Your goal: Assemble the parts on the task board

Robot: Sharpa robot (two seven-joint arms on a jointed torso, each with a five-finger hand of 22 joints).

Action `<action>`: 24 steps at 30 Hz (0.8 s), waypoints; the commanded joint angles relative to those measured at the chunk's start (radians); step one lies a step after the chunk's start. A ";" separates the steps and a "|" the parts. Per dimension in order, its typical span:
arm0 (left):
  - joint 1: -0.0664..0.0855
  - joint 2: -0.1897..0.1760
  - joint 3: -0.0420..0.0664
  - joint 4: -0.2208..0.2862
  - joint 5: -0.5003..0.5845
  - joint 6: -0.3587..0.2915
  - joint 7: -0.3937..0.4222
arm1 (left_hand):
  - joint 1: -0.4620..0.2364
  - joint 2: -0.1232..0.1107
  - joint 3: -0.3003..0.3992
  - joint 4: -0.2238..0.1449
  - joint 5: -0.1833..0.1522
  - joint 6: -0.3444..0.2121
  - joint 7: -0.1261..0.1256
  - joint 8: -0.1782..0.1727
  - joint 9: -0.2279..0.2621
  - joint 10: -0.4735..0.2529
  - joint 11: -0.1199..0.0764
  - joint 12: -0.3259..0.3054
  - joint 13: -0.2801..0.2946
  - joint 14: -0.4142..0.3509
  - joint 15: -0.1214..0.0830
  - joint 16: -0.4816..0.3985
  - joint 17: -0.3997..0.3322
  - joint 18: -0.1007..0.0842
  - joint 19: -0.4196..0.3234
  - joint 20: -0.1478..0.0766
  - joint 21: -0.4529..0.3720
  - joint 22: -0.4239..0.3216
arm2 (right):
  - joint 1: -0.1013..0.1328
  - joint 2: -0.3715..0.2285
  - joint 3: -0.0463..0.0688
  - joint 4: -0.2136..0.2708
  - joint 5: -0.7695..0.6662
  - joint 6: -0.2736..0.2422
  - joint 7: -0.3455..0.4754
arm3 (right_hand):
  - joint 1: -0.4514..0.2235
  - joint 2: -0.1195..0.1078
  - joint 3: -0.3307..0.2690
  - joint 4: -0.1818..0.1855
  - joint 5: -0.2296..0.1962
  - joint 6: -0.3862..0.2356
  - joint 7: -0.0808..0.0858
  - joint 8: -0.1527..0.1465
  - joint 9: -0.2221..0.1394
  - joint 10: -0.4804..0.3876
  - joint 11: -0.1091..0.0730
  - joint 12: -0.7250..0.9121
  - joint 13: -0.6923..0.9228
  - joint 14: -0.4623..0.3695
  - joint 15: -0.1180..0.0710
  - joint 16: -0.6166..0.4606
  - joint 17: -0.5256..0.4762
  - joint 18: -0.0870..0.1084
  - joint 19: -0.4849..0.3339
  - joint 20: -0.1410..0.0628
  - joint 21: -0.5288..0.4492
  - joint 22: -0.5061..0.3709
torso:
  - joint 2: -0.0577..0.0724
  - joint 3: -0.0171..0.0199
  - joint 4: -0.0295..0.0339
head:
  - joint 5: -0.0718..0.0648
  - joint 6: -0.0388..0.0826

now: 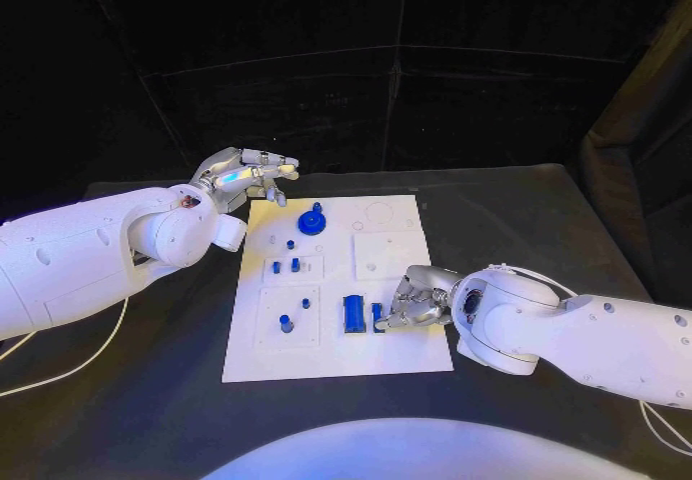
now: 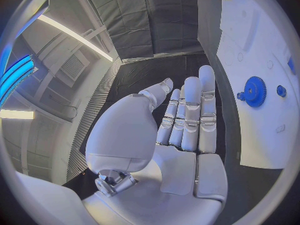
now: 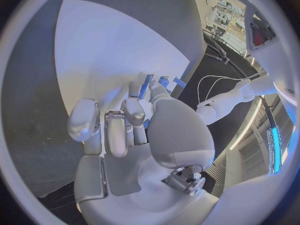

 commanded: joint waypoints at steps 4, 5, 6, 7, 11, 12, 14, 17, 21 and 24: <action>0.001 -0.003 -0.004 0.003 -0.003 0.008 0.022 | -0.010 -0.002 -0.005 0.004 0.001 -0.007 0.003 0.004 -0.002 -0.010 0.000 0.005 -0.002 -0.008 -0.001 0.007 -0.003 0.014 -0.002 0.006 -0.002 -0.003 | 0.002 -0.057 0.000 0.015 0.195 -0.130 0.303 | 0.030 -0.003 -0.025 -0.012 0.029 -0.054 0.020 -0.033 -0.010 -0.079 0.022 -0.177 -0.121 0.044 0.017 -0.074 -0.019 0.019 -0.064 0.013 -0.082 -0.144 | -0.005 -0.0013 -0.0003 | 0.004 0.010; 0.001 -0.005 -0.007 0.005 -0.002 0.007 0.029 | -0.013 -0.003 -0.007 0.006 0.001 -0.007 0.003 0.005 -0.001 -0.010 0.000 0.006 -0.002 -0.008 0.000 0.007 -0.004 0.014 -0.002 0.006 -0.003 -0.003 | 0.003 -0.067 0.001 0.011 0.250 -0.148 0.348 | 0.053 0.001 -0.023 -0.024 0.041 -0.074 0.029 -0.045 -0.014 -0.124 0.029 -0.271 -0.189 0.026 0.022 -0.122 -0.082 0.035 -0.106 0.018 -0.136 -0.236 | -0.007 -0.0013 -0.0005 | 0.006 0.016; 0.001 -0.006 -0.010 0.006 0.000 0.007 0.036 | -0.019 -0.005 -0.012 0.009 0.001 -0.007 0.002 0.006 -0.001 -0.011 0.001 0.008 -0.002 -0.010 0.000 0.007 -0.006 0.013 -0.003 0.007 -0.005 -0.005 | 0.004 -0.074 0.001 0.005 0.298 -0.161 0.386 | 0.099 0.008 -0.014 -0.048 0.060 -0.107 0.043 -0.064 -0.021 -0.213 0.040 -0.447 -0.318 -0.018 0.032 -0.235 -0.223 0.065 -0.193 0.026 -0.254 -0.425 | -0.009 -0.0015 -0.0002 | 0.007 0.017; 0.001 -0.005 -0.014 0.006 0.005 0.006 0.049 | -0.021 -0.006 -0.014 0.010 0.001 -0.007 0.002 0.006 -0.001 -0.012 0.000 0.009 -0.002 -0.012 0.001 0.006 -0.007 0.013 -0.004 0.007 -0.006 -0.006 | 0.011 -0.080 0.001 -0.014 0.393 -0.176 0.456 | 0.117 0.014 -0.010 -0.057 0.062 -0.118 0.049 -0.070 -0.024 -0.227 0.048 -0.477 -0.344 -0.039 0.038 -0.302 -0.296 0.076 -0.230 0.033 -0.314 -0.506 | -0.014 -0.0018 0.0006 | 0.005 0.020; 0.000 -0.005 -0.021 0.003 0.014 0.000 0.089 | -0.030 -0.010 -0.033 0.016 0.001 -0.008 0.002 0.012 -0.001 -0.020 0.002 0.017 -0.004 -0.057 0.005 -0.045 -0.040 0.013 -0.041 0.013 -0.046 -0.031 | 0.038 -0.067 0.002 -0.105 0.662 -0.159 0.624 | 0.197 0.044 0.029 -0.097 0.041 -0.149 0.079 -0.094 -0.036 -0.296 0.075 -0.647 -0.508 -0.160 0.061 -0.685 -0.668 0.079 -0.283 0.059 -0.471 -0.620 | -0.031 -0.0045 -0.0011 | 0.004 0.045; -0.001 -0.002 -0.022 -0.001 0.017 0.000 0.103 | -0.030 -0.009 -0.037 0.017 0.001 -0.007 0.004 0.014 -0.001 -0.022 0.005 0.016 -0.006 -0.066 0.007 -0.064 -0.052 0.013 -0.051 0.015 -0.058 -0.039 | 0.045 -0.056 0.002 -0.142 0.723 -0.146 0.665 | 0.227 0.054 0.054 -0.113 0.022 -0.165 0.091 -0.108 -0.044 -0.336 0.093 -0.707 -0.560 -0.206 0.080 -0.752 -0.700 0.078 -0.316 0.067 -0.522 -0.648 | -0.034 -0.0065 -0.0011 | 0.002 0.054; -0.001 0.003 -0.023 -0.011 0.024 0.001 0.122 | -0.027 -0.005 -0.042 0.018 0.002 -0.001 0.005 0.020 -0.001 -0.021 0.006 0.005 -0.013 -0.099 0.012 -0.140 -0.091 0.015 -0.091 0.019 -0.102 -0.068 | 0.054 -0.038 0.003 -0.195 0.785 -0.126 0.711 | 0.259 0.063 0.092 -0.132 -0.010 -0.170 0.109 -0.120 -0.057 -0.367 0.114 -0.784 -0.639 -0.264 0.100 -0.858 -0.754 0.076 -0.363 0.085 -0.597 -0.691 | -0.044 -0.0113 -0.0006 | 0.001 0.067; -0.004 0.010 -0.025 -0.030 0.039 0.006 0.152 | -0.025 -0.003 -0.044 0.023 0.002 0.006 0.006 0.018 -0.002 -0.008 0.014 -0.036 -0.018 -0.147 0.026 -0.313 -0.169 0.010 -0.165 0.037 -0.194 -0.131 | 0.070 0.010 0.004 -0.301 0.858 -0.089 0.781 | 0.272 0.044 0.162 -0.157 -0.038 -0.180 0.128 -0.158 -0.096 -0.361 0.143 -0.894 -0.794 -0.358 0.151 -1.078 -0.888 0.071 -0.464 0.127 -0.764 -0.786 | -0.061 -0.0168 -0.0048 | 0.008 0.099; -0.009 0.031 -0.025 -0.072 0.055 0.005 0.189 | -0.026 -0.003 -0.043 0.028 0.004 0.003 0.001 0.000 -0.004 0.006 0.023 -0.096 -0.019 -0.199 0.063 -0.495 -0.241 0.004 -0.243 0.068 -0.295 -0.204 | 0.081 0.090 0.016 -0.439 0.966 -0.056 0.862 | 0.217 0.015 0.212 -0.178 -0.047 -0.185 0.117 -0.183 -0.159 -0.349 0.170 -0.985 -0.969 -0.429 0.204 -1.287 -1.051 0.078 -0.500 0.201 -0.952 -0.902 | -0.066 -0.0182 -0.0118 | 0.016 0.146; -0.021 0.053 -0.025 -0.108 0.075 -0.011 0.208 | -0.026 -0.004 -0.048 0.030 0.004 -0.010 0.002 -0.020 -0.004 -0.001 0.036 -0.144 -0.019 -0.248 0.095 -0.603 -0.288 -0.005 -0.349 0.100 -0.389 -0.266 | 0.084 0.139 0.026 -0.516 1.003 -0.038 0.899 | 0.180 0.023 0.197 -0.200 -0.049 -0.189 0.117 -0.182 -0.206 -0.342 0.182 -1.014 -1.051 -0.413 0.219 -1.355 -1.135 0.086 -0.470 0.224 -1.039 -0.957 | -0.072 -0.0149 -0.0137 | 0.021 0.164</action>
